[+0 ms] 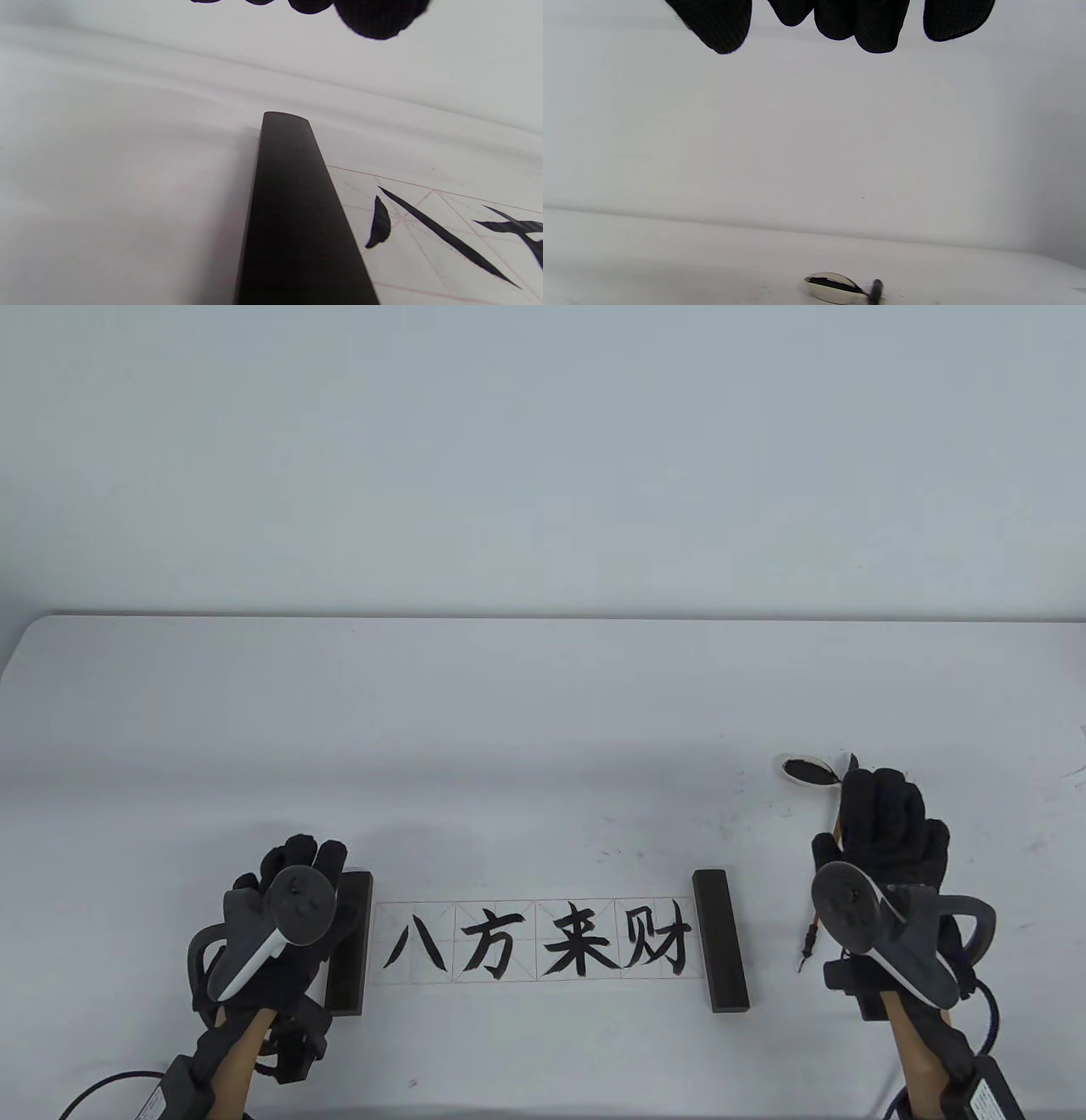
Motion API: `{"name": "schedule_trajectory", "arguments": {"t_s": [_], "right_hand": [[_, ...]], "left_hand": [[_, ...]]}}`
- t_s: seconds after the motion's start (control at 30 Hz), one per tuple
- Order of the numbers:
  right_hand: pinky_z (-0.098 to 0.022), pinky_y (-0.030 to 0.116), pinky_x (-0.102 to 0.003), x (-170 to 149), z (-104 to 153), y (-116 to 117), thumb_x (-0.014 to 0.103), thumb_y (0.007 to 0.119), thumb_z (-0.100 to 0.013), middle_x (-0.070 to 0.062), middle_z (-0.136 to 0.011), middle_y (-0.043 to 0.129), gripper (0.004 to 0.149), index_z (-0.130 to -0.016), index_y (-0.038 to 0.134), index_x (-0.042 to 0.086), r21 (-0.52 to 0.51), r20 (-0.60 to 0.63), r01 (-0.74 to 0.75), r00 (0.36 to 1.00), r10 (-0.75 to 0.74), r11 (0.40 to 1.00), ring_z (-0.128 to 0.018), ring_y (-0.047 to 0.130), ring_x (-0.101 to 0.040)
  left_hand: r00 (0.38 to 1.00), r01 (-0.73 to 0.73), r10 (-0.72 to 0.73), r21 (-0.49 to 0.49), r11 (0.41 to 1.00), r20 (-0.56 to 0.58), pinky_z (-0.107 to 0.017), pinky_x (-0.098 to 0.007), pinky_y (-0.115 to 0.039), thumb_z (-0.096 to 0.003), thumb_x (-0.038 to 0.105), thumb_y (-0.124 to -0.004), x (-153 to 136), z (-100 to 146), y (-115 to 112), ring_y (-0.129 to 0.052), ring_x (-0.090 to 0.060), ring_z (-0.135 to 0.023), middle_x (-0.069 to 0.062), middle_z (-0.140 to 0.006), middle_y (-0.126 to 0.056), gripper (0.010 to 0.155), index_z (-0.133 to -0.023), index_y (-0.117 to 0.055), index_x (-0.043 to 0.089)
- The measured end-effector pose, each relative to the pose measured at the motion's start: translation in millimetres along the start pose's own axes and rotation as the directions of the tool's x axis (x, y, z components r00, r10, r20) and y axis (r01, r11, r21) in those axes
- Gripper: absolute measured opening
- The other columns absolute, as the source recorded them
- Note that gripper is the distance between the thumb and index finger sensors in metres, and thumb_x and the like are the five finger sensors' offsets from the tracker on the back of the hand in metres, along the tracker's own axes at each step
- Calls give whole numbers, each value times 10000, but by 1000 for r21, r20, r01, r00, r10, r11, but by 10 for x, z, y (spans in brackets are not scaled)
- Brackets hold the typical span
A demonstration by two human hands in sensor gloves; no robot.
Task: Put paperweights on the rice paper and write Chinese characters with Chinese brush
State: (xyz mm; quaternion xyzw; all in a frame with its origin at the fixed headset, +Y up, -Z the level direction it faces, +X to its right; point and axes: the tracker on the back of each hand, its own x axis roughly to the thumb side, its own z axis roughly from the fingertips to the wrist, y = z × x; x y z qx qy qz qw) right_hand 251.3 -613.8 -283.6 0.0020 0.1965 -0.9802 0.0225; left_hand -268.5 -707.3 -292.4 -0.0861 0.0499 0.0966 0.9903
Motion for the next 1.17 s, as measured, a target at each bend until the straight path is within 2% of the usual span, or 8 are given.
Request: {"name": "schedule_trajectory", "arguments": {"t_s": [0.1,0.23,0.33,0.43,1.17], "right_hand": [[-689,496,-704,147,111,64,346,647,-587,-304,-1150,351,716,-1136,322,21,-9,39,95,995,-95,995,-1046,456,-506],[-692,484,-705,259,202,289,353,640,-591,-294,-1155,338,718,-1138,312,23,48,56,210,975,-213,976,-1051,436,-505],[-693,472,-701,292,217,433,354,634,-593,-295,-1152,323,719,-1134,298,21,121,74,190,977,-200,974,-1050,422,-502],[-690,481,-698,306,232,504,354,637,-591,-297,-1149,330,719,-1132,306,15,123,95,146,983,-158,982,-1047,431,-500],[-689,492,-690,326,245,550,349,638,-589,-298,-1145,342,712,-1128,319,11,152,113,137,981,-155,979,-1040,445,-502]], "left_hand": [[1000,0,0,21,1000,3,-864,-554,-160,-533,536,-572,4,18,12,-190,-336,-1227,3,-1291,-132,771,-1190,-188,414],[1000,-9,9,36,999,5,-864,-556,-155,-532,536,-572,-3,23,20,-184,-333,-1229,-9,-1291,-125,776,-1191,-180,414],[1000,-10,9,36,999,8,-864,-557,-153,-532,535,-573,-3,17,19,-179,-338,-1228,0,-1291,-123,777,-1191,-179,412],[1000,-10,9,43,999,15,-864,-558,-153,-532,535,-574,0,18,30,-181,-340,-1228,-5,-1292,-123,779,-1191,-179,410],[1000,-11,11,28,1000,19,-866,-557,-157,-532,535,-574,2,9,25,-182,-343,-1227,-12,-1291,-123,780,-1192,-180,405]]}}
